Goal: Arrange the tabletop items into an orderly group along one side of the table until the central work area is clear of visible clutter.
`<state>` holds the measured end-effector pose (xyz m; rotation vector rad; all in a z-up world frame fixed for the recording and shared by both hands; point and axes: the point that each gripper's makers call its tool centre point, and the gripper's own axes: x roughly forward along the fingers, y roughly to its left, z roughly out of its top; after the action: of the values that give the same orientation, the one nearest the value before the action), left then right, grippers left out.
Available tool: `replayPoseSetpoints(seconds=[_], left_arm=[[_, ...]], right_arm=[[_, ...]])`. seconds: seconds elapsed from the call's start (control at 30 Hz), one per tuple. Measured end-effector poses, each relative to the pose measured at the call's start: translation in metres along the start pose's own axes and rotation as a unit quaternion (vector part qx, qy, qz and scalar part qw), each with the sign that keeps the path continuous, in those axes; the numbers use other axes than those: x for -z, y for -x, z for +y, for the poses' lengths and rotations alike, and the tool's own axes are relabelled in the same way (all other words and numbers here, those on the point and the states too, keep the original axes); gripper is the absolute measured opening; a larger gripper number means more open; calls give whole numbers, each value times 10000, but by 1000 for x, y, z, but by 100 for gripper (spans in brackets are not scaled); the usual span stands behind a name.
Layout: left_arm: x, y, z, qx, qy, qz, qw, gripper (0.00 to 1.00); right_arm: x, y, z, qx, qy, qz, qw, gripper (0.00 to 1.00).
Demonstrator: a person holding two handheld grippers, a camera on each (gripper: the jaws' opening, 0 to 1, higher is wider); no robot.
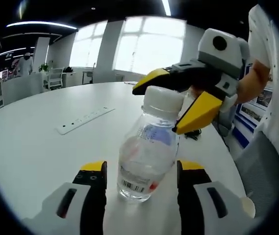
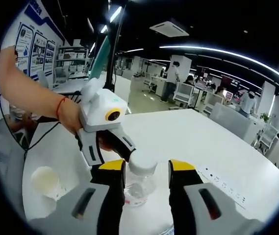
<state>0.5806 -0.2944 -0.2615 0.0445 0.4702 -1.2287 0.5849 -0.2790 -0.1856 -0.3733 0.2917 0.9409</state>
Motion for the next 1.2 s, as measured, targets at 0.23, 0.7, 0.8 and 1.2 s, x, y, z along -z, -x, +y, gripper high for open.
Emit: replayPoseSetpoints(seconds=[0.23, 0.7, 0.8, 1.2], left_arm=[[-3, 4, -3, -23, 14, 1, 10000, 62], [-10, 22, -12, -180, 108, -9, 9998, 71], [-11, 27, -14, -237, 152, -3, 9996, 72], [-18, 52, -34, -461, 230, -54, 9987, 76]], right_arm=[[-1, 5, -4, 27, -127, 14, 9999, 42], [-2, 24, -6, 81, -409, 94, 9991, 52], [-1, 29, -7, 115, -442, 130, 9989, 53], [6, 52, -5, 195, -777, 309, 9963, 57]])
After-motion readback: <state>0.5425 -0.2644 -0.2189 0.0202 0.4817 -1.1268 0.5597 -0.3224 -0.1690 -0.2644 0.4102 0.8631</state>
